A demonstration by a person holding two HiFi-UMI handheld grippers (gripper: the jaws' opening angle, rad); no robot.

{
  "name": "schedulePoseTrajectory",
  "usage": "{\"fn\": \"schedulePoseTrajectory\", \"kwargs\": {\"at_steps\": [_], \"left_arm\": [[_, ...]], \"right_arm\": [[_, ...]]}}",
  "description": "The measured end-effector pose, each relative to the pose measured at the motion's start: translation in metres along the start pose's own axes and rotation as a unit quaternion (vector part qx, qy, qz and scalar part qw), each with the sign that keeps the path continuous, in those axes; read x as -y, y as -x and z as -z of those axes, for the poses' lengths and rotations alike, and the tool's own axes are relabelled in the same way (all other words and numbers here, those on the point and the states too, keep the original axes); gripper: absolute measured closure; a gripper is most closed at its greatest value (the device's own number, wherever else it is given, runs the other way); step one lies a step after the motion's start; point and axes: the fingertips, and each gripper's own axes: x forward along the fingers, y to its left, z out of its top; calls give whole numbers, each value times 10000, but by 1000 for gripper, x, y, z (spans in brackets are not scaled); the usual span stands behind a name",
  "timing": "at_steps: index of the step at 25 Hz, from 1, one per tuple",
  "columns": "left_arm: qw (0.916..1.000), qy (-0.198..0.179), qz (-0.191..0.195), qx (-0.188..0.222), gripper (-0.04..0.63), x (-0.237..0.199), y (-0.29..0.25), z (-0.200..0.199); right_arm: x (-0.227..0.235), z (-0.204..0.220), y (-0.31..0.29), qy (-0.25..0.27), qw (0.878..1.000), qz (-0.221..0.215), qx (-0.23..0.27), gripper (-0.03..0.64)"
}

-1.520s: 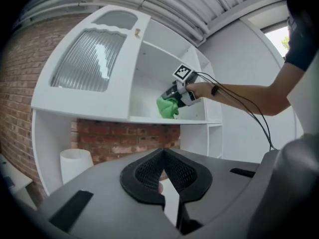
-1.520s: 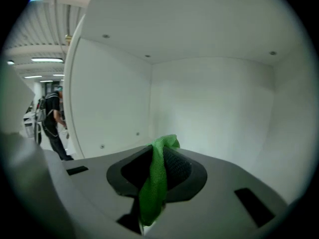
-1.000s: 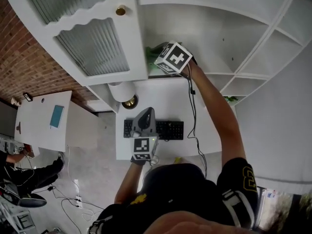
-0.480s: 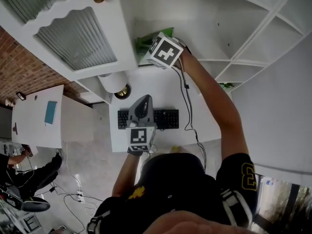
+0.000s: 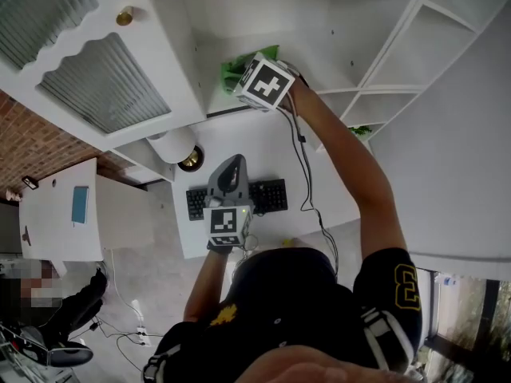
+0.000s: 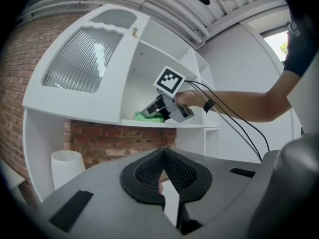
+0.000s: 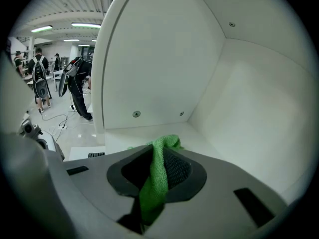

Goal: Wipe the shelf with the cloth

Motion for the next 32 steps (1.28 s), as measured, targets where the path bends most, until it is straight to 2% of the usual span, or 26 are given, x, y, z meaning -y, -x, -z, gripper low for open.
{"fn": "schedulePoseTrajectory", "kwargs": {"at_steps": [6, 11, 17, 26, 32], "left_arm": [[9999, -23, 132, 33, 577, 7, 0, -5], [9997, 31, 238, -58, 577, 16, -8, 2], [9987, -94, 496, -85, 577, 36, -12, 2], [9974, -164, 681, -149, 577, 48, -14, 5], [9970, -90, 759, -111, 577, 56, -18, 1]], "right_arm": [[10, 9, 12, -166, 9997, 140, -120, 558], [29, 33, 21, -373, 9985, 318, -228, 558], [51, 55, 38, -600, 9961, 562, -311, 558], [83, 97, 64, -1089, 9862, 1102, -586, 558], [108, 125, 82, -1492, 9725, 1589, -818, 558]]}}
